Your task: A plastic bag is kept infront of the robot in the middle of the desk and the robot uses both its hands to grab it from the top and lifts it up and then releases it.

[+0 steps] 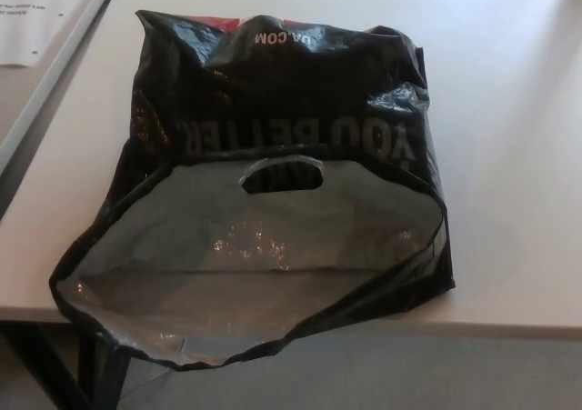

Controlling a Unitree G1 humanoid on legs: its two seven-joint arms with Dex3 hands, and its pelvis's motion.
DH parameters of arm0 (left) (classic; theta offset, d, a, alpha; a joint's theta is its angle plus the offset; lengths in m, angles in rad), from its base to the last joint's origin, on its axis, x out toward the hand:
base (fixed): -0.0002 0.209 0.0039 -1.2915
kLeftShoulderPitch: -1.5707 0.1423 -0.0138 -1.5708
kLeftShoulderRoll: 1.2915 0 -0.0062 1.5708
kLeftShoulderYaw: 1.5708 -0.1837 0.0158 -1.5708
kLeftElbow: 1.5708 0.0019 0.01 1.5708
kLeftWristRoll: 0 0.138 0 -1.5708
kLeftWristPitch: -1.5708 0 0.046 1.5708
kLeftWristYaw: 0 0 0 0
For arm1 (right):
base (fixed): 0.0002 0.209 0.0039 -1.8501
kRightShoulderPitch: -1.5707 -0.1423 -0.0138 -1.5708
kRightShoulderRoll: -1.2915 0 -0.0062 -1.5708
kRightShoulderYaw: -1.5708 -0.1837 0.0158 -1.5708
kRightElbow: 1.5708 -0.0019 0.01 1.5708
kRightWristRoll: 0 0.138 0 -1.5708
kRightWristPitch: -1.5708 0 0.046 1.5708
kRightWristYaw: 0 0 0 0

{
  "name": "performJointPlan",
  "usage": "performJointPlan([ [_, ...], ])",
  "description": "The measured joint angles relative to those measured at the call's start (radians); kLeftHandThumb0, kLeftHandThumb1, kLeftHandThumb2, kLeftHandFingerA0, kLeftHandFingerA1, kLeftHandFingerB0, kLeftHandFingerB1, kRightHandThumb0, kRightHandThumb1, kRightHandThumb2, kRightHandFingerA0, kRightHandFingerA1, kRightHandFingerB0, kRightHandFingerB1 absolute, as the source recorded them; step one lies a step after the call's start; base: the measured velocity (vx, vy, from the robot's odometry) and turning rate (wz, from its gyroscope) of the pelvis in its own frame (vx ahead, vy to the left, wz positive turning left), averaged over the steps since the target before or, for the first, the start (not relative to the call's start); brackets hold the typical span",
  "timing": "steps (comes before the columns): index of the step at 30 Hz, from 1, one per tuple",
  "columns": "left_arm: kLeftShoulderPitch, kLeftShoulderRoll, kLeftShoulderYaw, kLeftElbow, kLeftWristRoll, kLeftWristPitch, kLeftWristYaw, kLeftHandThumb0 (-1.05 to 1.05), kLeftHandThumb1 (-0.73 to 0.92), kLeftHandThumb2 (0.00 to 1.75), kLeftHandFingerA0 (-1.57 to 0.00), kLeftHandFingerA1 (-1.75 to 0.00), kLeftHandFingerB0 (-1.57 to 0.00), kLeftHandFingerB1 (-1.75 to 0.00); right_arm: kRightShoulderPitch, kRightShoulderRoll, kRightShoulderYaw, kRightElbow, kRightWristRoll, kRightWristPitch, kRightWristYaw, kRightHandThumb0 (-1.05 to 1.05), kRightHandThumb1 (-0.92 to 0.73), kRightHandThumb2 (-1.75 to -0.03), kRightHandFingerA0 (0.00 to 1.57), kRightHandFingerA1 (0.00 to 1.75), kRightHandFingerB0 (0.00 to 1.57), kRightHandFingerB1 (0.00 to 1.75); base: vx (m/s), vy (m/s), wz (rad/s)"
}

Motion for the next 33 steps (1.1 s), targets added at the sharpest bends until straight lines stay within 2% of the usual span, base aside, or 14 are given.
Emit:
performJointPlan([
  [4,0.074,-0.004,0.024,-0.099,-0.027,-0.066,-0.007,-0.17,0.38,0.86,-0.54,-0.64,-0.18,-0.5,0.068,0.0,0.0,-0.113,0.0,-0.053,0.0,-0.2,-0.38,-0.84,0.41,0.62,0.06,0.46,0.0,0.0,0.0],
  [5,0.085,-0.004,0.028,-0.118,-0.031,-0.079,-0.009,-0.23,0.56,0.56,-0.64,-0.45,-0.3,-0.33,0.079,0.0,0.0,-0.133,0.0,-0.064,0.0,-0.32,-0.48,-0.61,0.36,0.48,0.1,0.31,0.0,0.0,0.0],
  [9,0.147,-0.007,0.049,-0.214,-0.063,-0.149,-0.02,-0.2,0.54,0.56,-0.66,-0.46,-0.31,-0.33,0.139,0.0,0.0,-0.233,-0.001,-0.121,0.0,-0.23,-0.53,-0.56,0.21,0.39,0.01,0.2,0.0,0.0,0.0],
  [10,0.16,-0.007,0.053,-0.233,-0.069,-0.164,-0.023,-0.21,0.55,0.56,-0.64,-0.45,-0.31,-0.33,0.15,0.0,0.0,-0.251,-0.002,-0.133,-0.001,-0.26,-0.45,-0.7,0.12,0.45,0.0,0.14,0.0,0.0,0.0],
  [11,0.172,-0.007,0.058,-0.252,-0.077,-0.179,-0.027,-0.14,0.39,0.86,-0.48,-0.62,-0.19,-0.5,0.161,0.0,0.0,-0.27,-0.004,-0.146,-0.002,-0.37,-0.44,-0.66,0.11,0.41,0.05,0.17,0.0,0.0,0.0],
  [12,0.187,-0.007,0.063,-0.276,-0.088,-0.2,-0.032,-0.14,0.39,0.86,-0.48,-0.62,-0.19,-0.5,0.174,0.001,0.0,-0.29,-0.008,-0.165,-0.005,-0.37,-0.44,-0.66,0.11,0.41,0.05,0.17,0.0,0.0,0.0],
  [17,0.234,-0.013,0.074,-0.349,-0.131,-0.276,-0.05,-0.08,0.39,0.86,-0.46,-0.61,-0.19,-0.5,0.207,0.02,-0.017,-0.334,-0.031,-0.238,-0.028,-0.37,-0.44,-0.63,0.15,0.38,0.07,0.18,0.0,0.0,0.0],
  [18,0.241,-0.016,0.077,-0.361,-0.137,-0.289,-0.052,-0.08,0.54,0.57,-0.55,-0.44,-0.31,-0.34,0.211,0.023,-0.022,-0.343,-0.033,-0.25,-0.031,-0.33,-0.47,-0.56,0.28,0.36,0.07,0.2,0.0,0.0,0.0],
  [22,0.252,-0.023,0.104,-0.415,-0.167,-0.346,-0.057,-0.09,0.55,0.56,-0.59,-0.43,-0.32,-0.33,0.203,0.031,-0.055,-0.38,-0.04,-0.294,-0.045,-0.35,-0.45,-0.66,0.1,0.38,0.05,0.16,0.0,0.0,0.0],
  [24,0.252,-0.025,0.129,-0.452,-0.183,-0.379,-0.057,-0.13,0.55,0.56,-0.58,-0.43,-0.32,-0.32,0.187,0.031,-0.076,-0.407,-0.044,-0.312,-0.051,-0.31,-0.51,-0.55,0.11,0.28,0.0,0.2,0.0,0.0,0.0],
  [26,0.251,-0.025,0.159,-0.5,-0.202,-0.401,-0.058,-0.13,0.53,0.56,-0.6,-0.44,-0.32,-0.33,0.159,0.031,-0.093,-0.436,-0.048,-0.32,-0.054,-0.33,-0.43,-0.69,0.08,0.37,0.01,0.14,0.0,0.0,0.0],
  [27,0.246,-0.024,0.187,-0.538,-0.216,-0.415,-0.058,-0.11,0.36,0.85,-0.49,-0.63,-0.19,-0.51,0.132,0.031,-0.105,-0.453,-0.051,-0.325,-0.058,-0.35,-0.44,-0.69,0.09,0.39,0.0,0.14,0.0,0.0,0.0],
  [28,0.239,-0.022,0.212,-0.568,-0.226,-0.426,-0.057,-0.16,0.53,0.55,-0.58,-0.43,-0.32,-0.33,0.105,0.031,-0.114,-0.466,-0.056,-0.328,-0.061,-0.36,-0.5,-0.55,0.17,0.31,0.0,0.2,0.0,0.0,0.0],
  [33,0.185,0.003,0.365,-0.754,-0.294,-0.475,-0.046,-0.18,0.52,0.56,-0.55,-0.41,-0.33,-0.32,-0.073,0.031,-0.175,-0.512,-0.09,-0.346,-0.092,-0.37,-0.4,-0.67,0.07,0.39,0.04,0.11,0.0,0.0,0.0],
])
